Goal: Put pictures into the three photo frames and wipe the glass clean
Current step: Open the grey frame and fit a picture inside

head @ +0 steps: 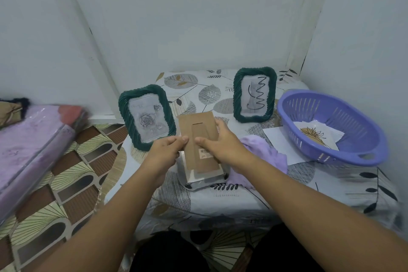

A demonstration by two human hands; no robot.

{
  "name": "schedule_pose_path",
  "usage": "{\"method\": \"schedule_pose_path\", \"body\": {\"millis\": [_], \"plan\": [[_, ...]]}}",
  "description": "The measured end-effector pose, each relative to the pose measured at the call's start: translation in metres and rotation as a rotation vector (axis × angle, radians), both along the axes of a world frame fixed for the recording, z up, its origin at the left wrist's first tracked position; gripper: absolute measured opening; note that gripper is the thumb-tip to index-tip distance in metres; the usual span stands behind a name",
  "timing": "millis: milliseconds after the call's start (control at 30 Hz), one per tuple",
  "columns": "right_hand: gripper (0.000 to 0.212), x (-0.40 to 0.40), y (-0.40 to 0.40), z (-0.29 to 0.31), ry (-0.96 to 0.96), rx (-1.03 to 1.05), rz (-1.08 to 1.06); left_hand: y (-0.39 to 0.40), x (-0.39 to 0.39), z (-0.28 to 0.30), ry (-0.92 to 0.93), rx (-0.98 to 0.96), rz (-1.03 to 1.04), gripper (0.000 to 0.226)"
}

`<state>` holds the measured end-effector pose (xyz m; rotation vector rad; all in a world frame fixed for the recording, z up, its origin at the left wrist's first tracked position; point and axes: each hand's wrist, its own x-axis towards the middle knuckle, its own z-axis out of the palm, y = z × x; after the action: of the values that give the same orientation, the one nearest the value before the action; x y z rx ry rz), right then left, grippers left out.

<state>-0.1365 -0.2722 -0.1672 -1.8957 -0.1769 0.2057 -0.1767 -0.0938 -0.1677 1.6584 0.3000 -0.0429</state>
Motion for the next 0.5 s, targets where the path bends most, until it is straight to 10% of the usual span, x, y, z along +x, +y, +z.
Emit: {"method": "schedule_pose_path", "body": {"millis": [300,500], "plan": [[0.052,0.015,-0.041,-0.005,0.053,0.061,-0.113,0.012,0.000,-0.022,0.015,0.823,0.096,0.021],[0.041,0.021,-0.061,-0.014,0.045,-0.040,-0.124,0.015,0.003,-0.030,0.075,0.866,0.079,0.012]]}}
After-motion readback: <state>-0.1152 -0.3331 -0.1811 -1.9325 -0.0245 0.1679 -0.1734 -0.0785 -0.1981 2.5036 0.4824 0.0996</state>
